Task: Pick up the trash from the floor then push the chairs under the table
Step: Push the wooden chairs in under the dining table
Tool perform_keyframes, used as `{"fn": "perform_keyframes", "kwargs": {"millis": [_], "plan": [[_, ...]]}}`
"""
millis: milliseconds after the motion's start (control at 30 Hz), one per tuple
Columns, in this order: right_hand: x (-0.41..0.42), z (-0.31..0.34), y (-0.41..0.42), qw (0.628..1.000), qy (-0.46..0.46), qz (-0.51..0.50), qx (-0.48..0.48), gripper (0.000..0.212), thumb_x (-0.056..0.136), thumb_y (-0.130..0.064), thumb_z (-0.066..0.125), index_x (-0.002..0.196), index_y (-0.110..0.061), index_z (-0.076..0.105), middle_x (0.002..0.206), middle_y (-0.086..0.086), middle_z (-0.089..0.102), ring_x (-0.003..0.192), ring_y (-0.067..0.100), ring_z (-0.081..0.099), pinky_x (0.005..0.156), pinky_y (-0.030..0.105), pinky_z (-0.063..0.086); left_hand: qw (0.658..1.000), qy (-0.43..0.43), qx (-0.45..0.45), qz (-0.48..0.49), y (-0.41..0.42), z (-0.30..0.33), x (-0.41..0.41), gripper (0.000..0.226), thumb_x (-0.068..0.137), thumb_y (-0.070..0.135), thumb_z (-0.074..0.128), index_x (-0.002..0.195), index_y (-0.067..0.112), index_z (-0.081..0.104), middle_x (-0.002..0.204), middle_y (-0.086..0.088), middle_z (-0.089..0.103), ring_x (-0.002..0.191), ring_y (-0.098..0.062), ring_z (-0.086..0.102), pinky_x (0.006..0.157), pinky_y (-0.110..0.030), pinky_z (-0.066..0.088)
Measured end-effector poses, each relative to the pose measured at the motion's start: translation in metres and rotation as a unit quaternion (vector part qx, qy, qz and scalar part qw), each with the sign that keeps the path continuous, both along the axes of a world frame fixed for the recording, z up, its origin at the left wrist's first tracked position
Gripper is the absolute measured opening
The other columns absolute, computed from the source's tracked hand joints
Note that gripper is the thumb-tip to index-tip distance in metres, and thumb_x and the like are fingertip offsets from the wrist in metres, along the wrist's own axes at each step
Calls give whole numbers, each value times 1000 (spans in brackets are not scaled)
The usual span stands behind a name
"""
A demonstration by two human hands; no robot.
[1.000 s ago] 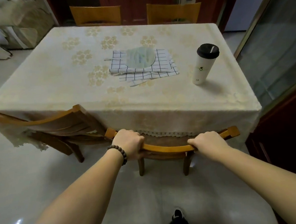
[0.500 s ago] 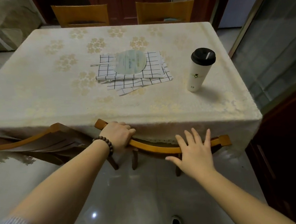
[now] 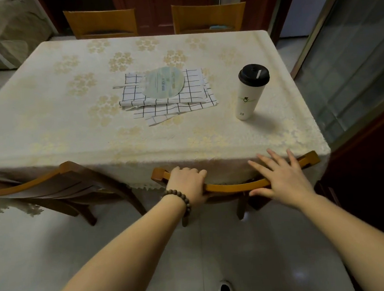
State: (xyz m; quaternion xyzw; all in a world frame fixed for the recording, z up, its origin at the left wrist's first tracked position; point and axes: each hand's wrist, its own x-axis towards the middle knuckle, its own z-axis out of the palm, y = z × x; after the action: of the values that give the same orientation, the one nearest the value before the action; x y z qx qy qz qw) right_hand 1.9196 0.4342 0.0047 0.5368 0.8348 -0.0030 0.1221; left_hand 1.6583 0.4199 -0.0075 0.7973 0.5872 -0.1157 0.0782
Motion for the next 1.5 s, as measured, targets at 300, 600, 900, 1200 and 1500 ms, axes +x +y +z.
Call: {"fn": "perform_keyframes", "kwargs": {"millis": [300,600,900,1200,1500], "plan": [[33,1,1,999,8,-32,-16,100,61,-91,-8,147,-42,-1,159,-3,-9,142,21,-26,111,58,-18,964,-71,156,205,-59,-2,39,111,75,83,28,149,10,-12,155,-20,-18,142,-36,-21,112,-62,-6],[15,-7,-6,995,49,-82,30,95,70,-87,-4,148,-38,16,159,1,7,146,27,-2,113,61,-10,932,-110,93,334,-55,-8,22,139,59,94,32,140,-3,-28,146,-23,-37,133,-36,-39,111,-43,-17],[-43,-15,-4,992,91,-83,21,86,72,-85,-4,146,-45,12,160,-4,-3,146,24,-9,113,57,-9,953,-23,94,286,-22,-4,-50,138,62,91,35,144,-6,-18,153,-28,-19,142,-39,-19,118,-47,-6],[-5,-1,1,996,80,-49,0,92,66,-87,-2,147,-43,4,159,-3,-9,143,20,-21,109,54,-22,947,-62,89,303,-36,3,-25,141,49,99,9,147,0,-15,155,-21,-18,143,-32,-19,116,-47,-9],[46,-4,19,918,250,-305,49,52,81,-60,52,103,-13,57,112,12,39,107,38,45,86,41,43,851,-272,100,438,-22,6,-13,143,51,71,75,148,4,-5,147,-19,17,137,-38,19,112,-46,27]]}}
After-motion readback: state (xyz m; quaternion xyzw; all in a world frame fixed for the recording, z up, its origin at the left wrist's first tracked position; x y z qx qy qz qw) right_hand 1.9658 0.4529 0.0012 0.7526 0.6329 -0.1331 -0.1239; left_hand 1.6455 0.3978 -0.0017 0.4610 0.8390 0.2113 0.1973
